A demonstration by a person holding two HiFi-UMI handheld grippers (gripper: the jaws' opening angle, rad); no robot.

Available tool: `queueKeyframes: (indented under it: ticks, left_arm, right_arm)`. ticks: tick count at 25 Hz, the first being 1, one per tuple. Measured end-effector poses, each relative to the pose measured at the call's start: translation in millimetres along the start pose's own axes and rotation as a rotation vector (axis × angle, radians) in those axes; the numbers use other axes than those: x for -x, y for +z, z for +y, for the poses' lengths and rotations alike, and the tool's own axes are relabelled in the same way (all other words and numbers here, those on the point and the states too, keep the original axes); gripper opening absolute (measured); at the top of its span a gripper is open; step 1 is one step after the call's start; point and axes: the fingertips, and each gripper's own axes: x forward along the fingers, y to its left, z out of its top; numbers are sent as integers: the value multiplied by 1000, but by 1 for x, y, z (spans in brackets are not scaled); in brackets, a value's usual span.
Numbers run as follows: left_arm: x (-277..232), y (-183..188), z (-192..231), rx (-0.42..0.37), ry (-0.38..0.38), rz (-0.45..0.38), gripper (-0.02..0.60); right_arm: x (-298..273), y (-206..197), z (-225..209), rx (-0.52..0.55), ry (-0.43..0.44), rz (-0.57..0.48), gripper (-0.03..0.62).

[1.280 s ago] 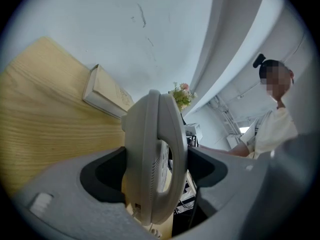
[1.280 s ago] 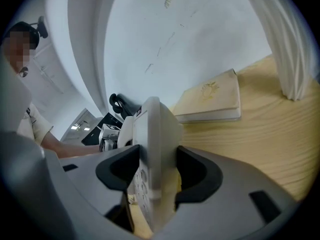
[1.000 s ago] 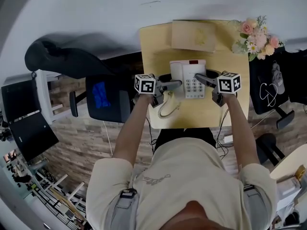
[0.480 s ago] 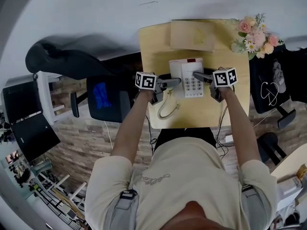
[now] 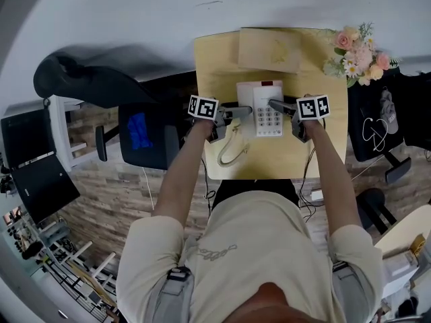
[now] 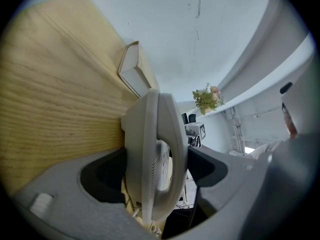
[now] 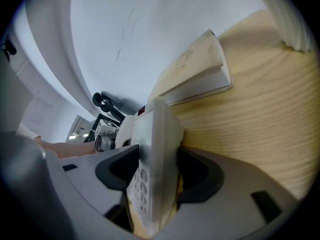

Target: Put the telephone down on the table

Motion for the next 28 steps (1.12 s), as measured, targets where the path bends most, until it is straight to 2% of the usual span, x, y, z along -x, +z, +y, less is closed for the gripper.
queueKeyframes:
  ticks: [4,8,14,19,22,23,24,25,27,28]
  left_arm:
    - [1,-2,-1,3,1,-9,383]
    - [2,1,-1,8,9,-56,383]
    - [21,-12,0,-14,94,-197,383]
    - [49,-16,-12,-78,147,-298,383]
    - [63,-18,-26,-188,227,-318,375]
    - [66,-19,-37,-230,240,-321,334]
    - [69,-20,-49,-273,252,-320,207]
    - [71,-22,-61,-312,255,-314,15]
    - [73,-26,-85,-372,242,-305,14]
    - [75,-27,-94,-398,248,-310,15]
  right_arm:
    - [1,-1,0,-5,-16,18,235]
    - [3,2,0,0,-53,14,236]
    - [32,2,-6,49,-186,-111,233]
    - [57,-1,23,96,-169,-170,232]
    - [72,-5,46,167,-167,-177,227]
    - [78,-7,55,188,-168,-181,220]
    - [83,-9,63,202,-174,-187,183]
    - [89,-12,70,212,-187,-193,125]
    - [98,-17,83,233,-216,-206,1]
    - [102,-19,90,248,-222,-212,1]
